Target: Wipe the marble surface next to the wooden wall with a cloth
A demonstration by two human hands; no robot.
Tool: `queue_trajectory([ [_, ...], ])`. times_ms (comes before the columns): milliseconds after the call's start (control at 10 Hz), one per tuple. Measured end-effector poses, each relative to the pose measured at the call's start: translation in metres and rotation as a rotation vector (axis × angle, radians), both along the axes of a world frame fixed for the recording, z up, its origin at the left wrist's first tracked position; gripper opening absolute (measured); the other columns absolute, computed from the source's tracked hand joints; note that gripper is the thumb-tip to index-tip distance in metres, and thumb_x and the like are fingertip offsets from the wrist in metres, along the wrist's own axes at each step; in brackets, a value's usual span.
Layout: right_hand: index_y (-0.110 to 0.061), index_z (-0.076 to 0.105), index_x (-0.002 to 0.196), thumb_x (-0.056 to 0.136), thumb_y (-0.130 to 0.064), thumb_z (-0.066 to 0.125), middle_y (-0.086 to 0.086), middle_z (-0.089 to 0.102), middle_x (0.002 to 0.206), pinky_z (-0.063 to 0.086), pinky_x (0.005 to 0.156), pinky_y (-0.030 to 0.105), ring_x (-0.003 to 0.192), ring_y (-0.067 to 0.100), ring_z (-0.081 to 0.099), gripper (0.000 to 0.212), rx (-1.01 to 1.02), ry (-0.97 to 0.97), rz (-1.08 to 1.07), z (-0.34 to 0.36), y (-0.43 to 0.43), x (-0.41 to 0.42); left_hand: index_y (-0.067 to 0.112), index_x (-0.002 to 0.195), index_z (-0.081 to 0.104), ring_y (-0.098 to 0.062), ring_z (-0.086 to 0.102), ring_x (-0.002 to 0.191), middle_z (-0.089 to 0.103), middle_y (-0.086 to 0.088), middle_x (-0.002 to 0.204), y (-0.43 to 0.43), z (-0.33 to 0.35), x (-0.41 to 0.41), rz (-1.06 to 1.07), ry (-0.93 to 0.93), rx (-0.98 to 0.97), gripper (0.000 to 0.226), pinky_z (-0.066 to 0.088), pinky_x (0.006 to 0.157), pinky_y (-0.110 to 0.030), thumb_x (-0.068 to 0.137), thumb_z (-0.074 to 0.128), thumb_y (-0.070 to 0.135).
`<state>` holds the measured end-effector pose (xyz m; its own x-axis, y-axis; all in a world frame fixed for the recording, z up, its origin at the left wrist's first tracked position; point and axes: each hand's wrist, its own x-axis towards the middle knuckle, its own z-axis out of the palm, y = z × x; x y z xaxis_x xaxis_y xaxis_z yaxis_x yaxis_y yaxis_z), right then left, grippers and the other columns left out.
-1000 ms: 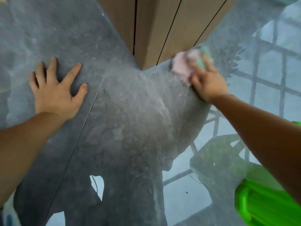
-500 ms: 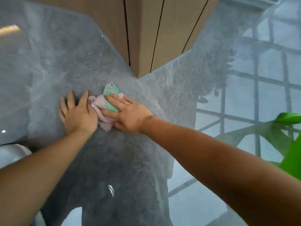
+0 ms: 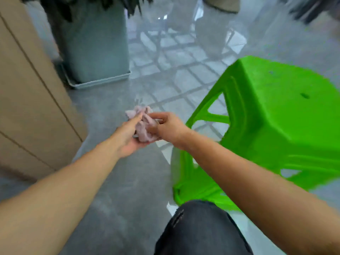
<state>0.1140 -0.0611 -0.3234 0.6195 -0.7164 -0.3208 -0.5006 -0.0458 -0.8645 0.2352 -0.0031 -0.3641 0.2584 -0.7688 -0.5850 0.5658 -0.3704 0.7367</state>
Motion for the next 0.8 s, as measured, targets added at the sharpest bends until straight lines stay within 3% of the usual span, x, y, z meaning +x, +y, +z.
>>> queue_trajectory([
  [100,-0.014,0.072,0.116,0.082,-0.01,0.068,0.016,0.075,0.111,0.054,0.094,0.044,0.094,0.014,0.063,0.034,-0.261,0.062,-0.213,0.087,-0.011,-0.067,0.028,0.131,0.062,-0.014,0.072,0.085,0.071,0.0,0.12,-0.045,0.08,-0.055,-0.235,0.001,-0.061,0.046,0.063,0.067,-0.034,0.093,0.054,0.054],
  [200,-0.014,0.073,0.117,0.078,-0.004,0.065,0.013,0.076,0.109,0.051,0.086,0.03,0.1,0.023,0.07,0.041,-0.414,0.087,-0.33,0.164,0.005,-0.134,0.024,0.107,0.064,-0.008,0.072,0.059,0.076,0.005,0.086,-0.058,0.155,-0.12,-0.291,0.038,-0.053,0.022,0.056,0.048,-0.026,0.098,0.053,0.041],
  [300,-0.014,0.073,0.113,0.078,-0.02,0.055,0.019,0.073,0.098,0.041,0.072,0.024,0.084,0.029,0.066,0.04,-0.569,0.113,-0.395,0.221,0.024,-0.185,0.021,0.102,0.061,-0.009,0.069,0.051,0.073,0.006,0.063,-0.055,0.226,-0.178,-0.276,0.082,-0.021,0.011,0.054,0.046,-0.024,0.101,0.05,0.024],
  [400,-0.021,0.061,0.128,0.089,-0.033,0.052,0.022,0.057,0.121,0.052,0.086,0.036,0.1,0.034,0.061,0.042,-0.537,0.319,-0.363,0.251,0.029,-0.225,0.024,0.111,0.058,-0.02,0.063,0.071,0.069,-0.002,0.085,-0.049,0.276,-0.225,-0.328,0.041,0.096,0.013,0.052,0.071,-0.033,0.1,0.051,0.025],
  [500,-0.016,0.051,0.136,0.088,-0.008,0.053,0.025,0.044,0.141,0.046,0.103,0.041,0.126,0.04,0.05,0.048,-0.36,0.549,-0.089,0.25,0.022,-0.247,0.02,0.109,0.058,-0.021,0.06,0.081,0.064,-0.005,0.093,-0.047,0.304,-0.251,-0.306,0.062,0.261,0.016,0.047,0.075,-0.034,0.1,0.047,0.026],
  [600,-0.014,0.054,0.136,0.091,-0.011,0.056,0.022,0.053,0.134,0.042,0.102,0.034,0.125,0.035,0.05,0.045,-0.199,0.614,0.011,0.253,0.014,-0.259,0.017,0.122,0.056,-0.03,0.06,0.109,0.062,-0.006,0.115,-0.042,0.32,-0.258,-0.247,0.119,0.325,0.025,0.051,0.085,-0.044,0.101,0.044,0.023],
  [700,-0.022,0.056,0.138,0.095,-0.02,0.058,0.021,0.052,0.14,0.04,0.102,0.024,0.126,0.032,0.054,0.042,-0.141,0.503,-0.126,0.267,0.004,-0.259,0.022,0.114,0.056,-0.033,0.056,0.114,0.055,-0.004,0.119,-0.041,0.348,-0.235,-0.342,-0.105,0.33,0.019,0.046,0.092,-0.041,0.102,0.045,0.03],
  [800,-0.03,0.049,0.143,0.094,-0.016,0.054,0.019,0.056,0.14,0.043,0.102,0.029,0.125,0.034,0.055,0.051,-0.18,0.523,-0.104,0.299,0.031,-0.247,0.021,0.109,0.054,-0.031,0.059,0.099,0.058,-0.009,0.113,-0.016,0.38,-0.195,-0.427,-0.338,0.375,0.013,0.047,0.079,-0.035,0.101,0.048,0.029],
])
